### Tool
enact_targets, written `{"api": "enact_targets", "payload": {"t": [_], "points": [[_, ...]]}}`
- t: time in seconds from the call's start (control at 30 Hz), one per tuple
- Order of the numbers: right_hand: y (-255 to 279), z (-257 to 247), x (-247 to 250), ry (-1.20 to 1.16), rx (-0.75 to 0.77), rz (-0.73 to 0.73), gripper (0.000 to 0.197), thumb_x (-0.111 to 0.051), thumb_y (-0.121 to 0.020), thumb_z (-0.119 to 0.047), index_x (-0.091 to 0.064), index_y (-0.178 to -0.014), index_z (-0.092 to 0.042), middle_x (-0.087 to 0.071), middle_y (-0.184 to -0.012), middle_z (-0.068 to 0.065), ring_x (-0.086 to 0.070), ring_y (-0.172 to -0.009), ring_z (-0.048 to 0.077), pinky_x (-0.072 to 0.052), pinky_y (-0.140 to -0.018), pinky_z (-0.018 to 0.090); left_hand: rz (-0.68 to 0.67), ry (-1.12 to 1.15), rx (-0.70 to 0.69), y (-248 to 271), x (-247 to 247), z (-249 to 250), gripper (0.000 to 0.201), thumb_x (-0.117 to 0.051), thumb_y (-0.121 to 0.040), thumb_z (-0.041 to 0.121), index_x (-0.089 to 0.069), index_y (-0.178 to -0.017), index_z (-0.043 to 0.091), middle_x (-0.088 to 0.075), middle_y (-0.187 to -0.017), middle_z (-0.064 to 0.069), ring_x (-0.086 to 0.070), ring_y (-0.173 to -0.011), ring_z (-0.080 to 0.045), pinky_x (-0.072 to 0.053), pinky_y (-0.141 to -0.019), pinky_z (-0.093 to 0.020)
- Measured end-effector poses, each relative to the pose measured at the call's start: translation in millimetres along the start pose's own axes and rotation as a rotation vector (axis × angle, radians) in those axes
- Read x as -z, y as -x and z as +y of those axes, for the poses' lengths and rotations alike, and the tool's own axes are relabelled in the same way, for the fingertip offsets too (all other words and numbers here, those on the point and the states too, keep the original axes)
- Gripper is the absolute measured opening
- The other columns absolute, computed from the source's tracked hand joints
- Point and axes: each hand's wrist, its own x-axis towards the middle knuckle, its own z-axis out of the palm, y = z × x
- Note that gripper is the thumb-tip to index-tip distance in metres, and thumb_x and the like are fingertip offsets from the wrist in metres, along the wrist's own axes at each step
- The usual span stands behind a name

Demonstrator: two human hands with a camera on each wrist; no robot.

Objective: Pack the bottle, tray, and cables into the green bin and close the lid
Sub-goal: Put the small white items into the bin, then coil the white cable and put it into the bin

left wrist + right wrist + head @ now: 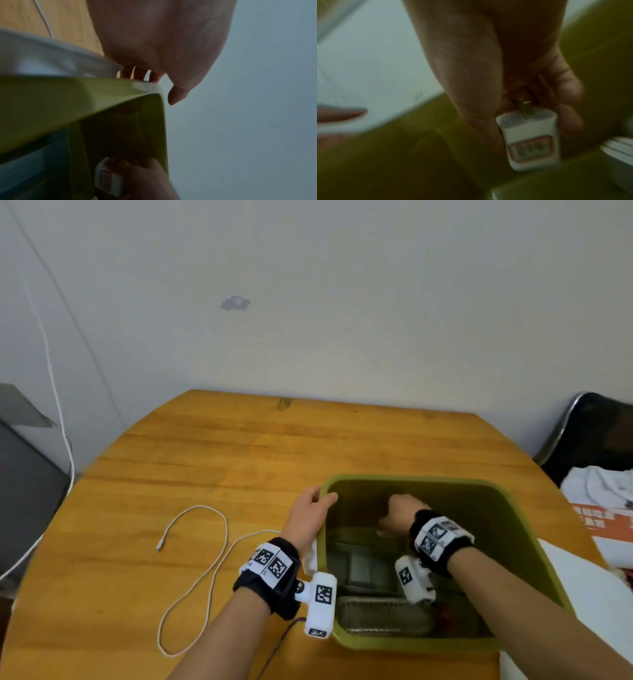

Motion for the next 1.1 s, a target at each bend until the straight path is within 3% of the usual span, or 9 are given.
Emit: {"api": "enact_targets", "payload": {"t": [0.17,0.43,0.5,0.67,0.77,0.87,0.93,1.03,1.1], "points": [[-35,0,-48,0.108,0.000,0.005,0.029,-0.061,-0.091,-0.029,-0.063,-0.114,-0.011,-0.066,-0.112,0.008,-0.064,-0.098,0.027,-0.052,-0.080,0.037,-0.024,-0.007,-0.002,3,1,-6,0.029,-0.051,-0.100,0.031,-0.059,-0.126,0.024,-0.067,-0.122,0.002,-0.063,-0.114,-0.020,-0.048,-0.103,-0.044],[-47,-11,-64,0.167,0.024,-0.016,0.041,-0.060,-0.090,-0.042,-0.062,-0.119,-0.013,-0.062,-0.107,0.005,-0.065,-0.105,0.027,-0.051,-0.079,0.034,-0.070,-0.042,-0.001,5,5,-1,0.029,-0.047,-0.102,0.033,-0.056,-0.127,0.021,-0.066,-0.123,-0.001,-0.062,-0.114,-0.022,-0.049,-0.102,-0.044],[-43,-11,-56,0.203,0.037,-0.027,0.041,-0.058,-0.090,-0.046,-0.063,-0.114,-0.014,-0.065,-0.108,0.005,-0.065,-0.102,0.026,-0.050,-0.078,0.034,-0.072,-0.060,0.008,4,5,-4,0.039,-0.048,-0.099,0.040,-0.052,-0.133,0.021,-0.063,-0.129,-0.003,-0.060,-0.119,-0.023,-0.046,-0.105,-0.047],[-12,-24,-11,0.269,0.083,0.076,0.028,-0.053,-0.093,-0.042,-0.063,-0.090,-0.016,-0.056,-0.074,-0.001,-0.061,-0.078,0.024,-0.051,-0.070,0.033,-0.081,-0.095,-0.015,-1,7,-10,0.042,-0.048,-0.099,0.042,-0.053,-0.133,0.018,-0.062,-0.129,-0.003,-0.059,-0.119,-0.022,-0.046,-0.105,-0.044],[20,-48,26,0.231,0.176,0.194,0.033,-0.050,-0.095,-0.040,-0.063,-0.078,-0.016,-0.058,-0.068,-0.001,-0.062,-0.067,0.019,-0.054,-0.064,0.031,-0.075,-0.063,0.013,1,18,-14,0.040,-0.050,-0.098,0.042,-0.058,-0.127,0.014,-0.066,-0.119,-0.003,-0.062,-0.108,-0.019,-0.050,-0.091,-0.030],[53,-88,55,0.211,0.312,0.302,0.036,-0.046,-0.094,-0.037,-0.056,-0.064,-0.019,-0.048,-0.056,-0.005,-0.045,-0.048,0.013,-0.037,-0.046,0.025,0.021,0.079,0.018,8,43,-23,0.028,-0.044,-0.103,0.030,-0.062,-0.118,0.013,-0.070,-0.109,-0.003,-0.064,-0.091,-0.014,-0.048,-0.065,-0.024],[67,-123,62,0.228,0.431,0.323,0.035,-0.049,-0.090,-0.036,-0.052,-0.060,-0.018,-0.049,-0.056,0.001,-0.044,-0.048,0.019,-0.033,-0.048,0.024,0.152,0.126,0.021,10,70,-34,0.023,-0.043,-0.104,0.022,-0.063,-0.112,0.013,-0.070,-0.103,-0.005,-0.064,-0.082,-0.014,-0.048,-0.058,-0.023],[71,-184,46,0.217,0.690,0.213,0.022,-0.055,-0.086,-0.028,-0.067,-0.090,-0.009,-0.069,-0.082,0.009,-0.063,-0.075,0.030,-0.037,-0.057,0.029,0.347,0.045,0.041,10,118,-63,0.016,-0.050,-0.099,0.012,-0.065,-0.095,0.016,-0.073,-0.103,-0.010,-0.066,-0.080,-0.020,-0.050,-0.064,-0.031],[64,-225,19,0.295,0.818,0.090,0.023,-0.056,-0.089,-0.023,-0.066,-0.105,-0.011,-0.069,-0.095,0.008,-0.061,-0.085,0.031,-0.036,-0.059,0.030,0.452,-0.086,0.076,10,149,-87,0.011,-0.055,-0.094,0.014,-0.065,-0.090,0.018,-0.073,-0.108,-0.014,-0.068,-0.096,-0.029,-0.053,-0.080,-0.038]]}}
